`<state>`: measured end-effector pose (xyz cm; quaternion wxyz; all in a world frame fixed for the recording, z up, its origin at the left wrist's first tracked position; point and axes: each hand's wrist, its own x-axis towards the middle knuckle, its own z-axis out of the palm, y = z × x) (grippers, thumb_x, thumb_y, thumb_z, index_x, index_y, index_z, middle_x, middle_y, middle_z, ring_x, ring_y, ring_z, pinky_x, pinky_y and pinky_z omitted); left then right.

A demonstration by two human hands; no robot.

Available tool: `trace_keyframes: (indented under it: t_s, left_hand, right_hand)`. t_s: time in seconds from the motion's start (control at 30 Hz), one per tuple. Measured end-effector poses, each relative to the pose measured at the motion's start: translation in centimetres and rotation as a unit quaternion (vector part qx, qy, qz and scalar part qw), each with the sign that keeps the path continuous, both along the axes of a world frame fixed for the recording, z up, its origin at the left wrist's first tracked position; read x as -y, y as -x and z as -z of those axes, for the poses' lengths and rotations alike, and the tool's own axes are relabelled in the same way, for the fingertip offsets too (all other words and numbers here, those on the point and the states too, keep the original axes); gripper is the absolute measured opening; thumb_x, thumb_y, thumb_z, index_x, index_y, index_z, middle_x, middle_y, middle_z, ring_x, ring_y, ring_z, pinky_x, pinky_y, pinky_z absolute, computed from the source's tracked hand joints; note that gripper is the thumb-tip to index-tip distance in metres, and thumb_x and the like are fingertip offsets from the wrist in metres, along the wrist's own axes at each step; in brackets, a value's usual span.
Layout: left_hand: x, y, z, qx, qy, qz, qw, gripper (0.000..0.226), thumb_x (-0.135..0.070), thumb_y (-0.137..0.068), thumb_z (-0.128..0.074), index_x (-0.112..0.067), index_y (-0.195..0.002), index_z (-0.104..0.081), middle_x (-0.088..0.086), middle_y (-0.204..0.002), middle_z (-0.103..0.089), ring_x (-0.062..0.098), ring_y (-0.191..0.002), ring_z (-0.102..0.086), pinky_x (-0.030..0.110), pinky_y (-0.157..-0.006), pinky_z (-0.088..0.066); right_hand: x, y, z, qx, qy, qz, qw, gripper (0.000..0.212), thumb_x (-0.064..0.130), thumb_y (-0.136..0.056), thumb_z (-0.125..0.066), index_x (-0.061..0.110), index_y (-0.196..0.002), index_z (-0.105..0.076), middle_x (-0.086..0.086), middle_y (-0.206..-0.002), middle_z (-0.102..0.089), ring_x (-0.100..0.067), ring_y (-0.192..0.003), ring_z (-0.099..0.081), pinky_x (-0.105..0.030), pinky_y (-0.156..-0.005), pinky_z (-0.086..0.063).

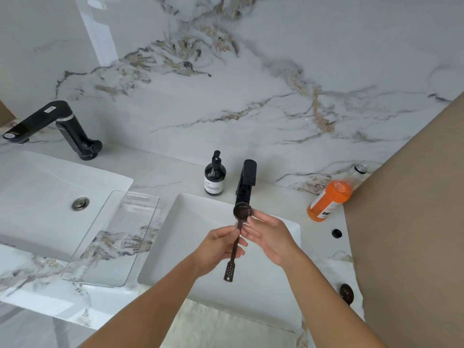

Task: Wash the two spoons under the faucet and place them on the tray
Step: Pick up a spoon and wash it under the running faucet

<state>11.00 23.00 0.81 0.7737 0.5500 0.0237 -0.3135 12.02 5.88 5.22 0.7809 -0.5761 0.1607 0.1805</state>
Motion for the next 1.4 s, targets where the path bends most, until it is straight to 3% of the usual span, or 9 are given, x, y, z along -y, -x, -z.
trace_keyframes:
  t_s: [0.13, 0.27, 0.47, 0.6, 0.77, 0.9, 1.07, 1.23, 1.4]
  left_hand:
    - [0.2, -2.7, -3.8, 0.055, 0.026, 0.011, 0.998, 0.023, -0.017, -0.100, -0.055, -0.011, -0.101, -0.077, 0.009, -0.096, -0.074, 0.026, -0.082, -0.072, 0.035, -0.084, -0.056]
    - [0.4, -4.4, -6.9, 0.103, 0.049, 0.043, 0.993, 0.022, -0.018, -0.095, -0.059, -0.014, -0.104, -0.079, 0.006, -0.099, -0.077, 0.025, -0.089, -0.074, 0.032, -0.087, -0.057]
    - [1.1, -5.3, -9.0, 0.169, 0.022, 0.059, 0.984, 0.024, -0.015, -0.095, -0.064, -0.008, -0.114, -0.075, 0.016, -0.113, -0.076, 0.032, -0.106, -0.073, 0.035, -0.093, -0.057]
    - [2.3, -5.2, -10.6, 0.234, -0.016, -0.008, 0.972, 0.020, -0.005, -0.096, -0.062, -0.002, -0.110, -0.076, 0.020, -0.101, -0.078, 0.028, -0.094, -0.075, 0.033, -0.082, -0.061]
    - [3.8, -4.0, -11.8, 0.388, -0.168, 0.006, 0.906, 0.023, -0.002, -0.093, -0.064, 0.014, -0.076, -0.067, 0.028, -0.077, -0.065, 0.030, -0.072, -0.066, 0.031, -0.067, -0.055]
    - [4.7, -2.7, -12.1, 0.419, -0.204, -0.025, 0.884, 0.025, -0.004, -0.090, -0.068, -0.019, -0.072, -0.076, -0.004, -0.072, -0.071, 0.013, -0.074, -0.066, 0.037, -0.072, -0.054]
    - [5.1, -1.9, -12.9, 0.489, -0.273, -0.062, 0.826, 0.021, -0.014, -0.090, -0.069, 0.001, -0.075, -0.073, 0.019, -0.069, -0.066, 0.037, -0.067, -0.061, 0.048, -0.064, -0.052]
    - [5.5, -0.5, -13.5, 0.482, -0.278, -0.115, 0.822, 0.015, -0.015, -0.090, -0.068, -0.012, -0.077, -0.075, 0.005, -0.064, -0.066, 0.024, -0.063, -0.059, 0.036, -0.061, -0.051]
    - [5.7, 0.5, -13.2, 0.523, -0.328, -0.133, 0.775, 0.018, -0.010, -0.090, -0.069, -0.002, -0.074, -0.073, 0.008, -0.062, -0.064, 0.020, -0.060, -0.057, 0.030, -0.059, -0.047]
  right_hand:
    - [0.7, -1.0, -3.8, 0.104, -0.021, -0.010, 0.994, 0.030, 0.004, -0.098, -0.056, 0.012, -0.124, -0.068, -0.019, -0.109, -0.075, -0.028, -0.101, -0.073, -0.027, -0.085, -0.059]
    - [1.2, -1.4, -6.1, 0.179, -0.002, -0.013, 0.984, 0.030, 0.007, -0.100, -0.053, 0.012, -0.125, -0.068, -0.024, -0.116, -0.071, -0.031, -0.103, -0.069, -0.039, -0.097, -0.056]
    - [1.5, -0.8, -6.6, 0.184, 0.001, -0.035, 0.982, 0.030, 0.014, -0.099, -0.056, 0.014, -0.127, -0.065, -0.020, -0.120, -0.070, -0.032, -0.107, -0.068, -0.049, -0.104, -0.050]
    - [1.3, 0.2, -5.3, 0.155, -0.020, -0.071, 0.985, 0.036, 0.028, -0.091, -0.064, 0.015, -0.125, -0.065, -0.019, -0.122, -0.070, -0.034, -0.111, -0.069, -0.044, -0.101, -0.053]
    - [2.5, 0.4, -4.3, 0.185, 0.165, -0.051, 0.968, 0.012, 0.015, -0.090, -0.071, 0.012, -0.101, -0.074, -0.003, -0.093, -0.079, -0.014, -0.088, -0.074, -0.035, -0.087, -0.054]
    - [3.4, 0.7, -4.2, 0.183, 0.289, -0.050, 0.938, 0.022, 0.023, -0.079, -0.080, 0.032, -0.060, -0.074, -0.004, -0.065, -0.071, -0.009, -0.063, -0.056, -0.030, -0.065, -0.045]
    - [3.6, 0.8, -4.9, 0.235, 0.325, -0.069, 0.914, 0.009, 0.026, -0.075, -0.082, 0.022, -0.069, -0.077, 0.014, -0.051, -0.066, 0.008, -0.046, -0.049, -0.008, -0.050, -0.035]
    - [3.6, 1.8, -5.5, 0.247, 0.302, -0.046, 0.920, 0.019, 0.029, -0.079, -0.078, 0.025, -0.062, -0.072, 0.010, -0.058, -0.071, -0.002, -0.050, -0.057, -0.009, -0.051, -0.038]
    - [3.0, 2.7, -5.2, 0.252, 0.343, -0.052, 0.903, 0.023, 0.025, -0.084, -0.074, 0.010, -0.067, -0.070, -0.007, -0.060, -0.069, -0.007, -0.049, -0.056, -0.018, -0.054, -0.044]
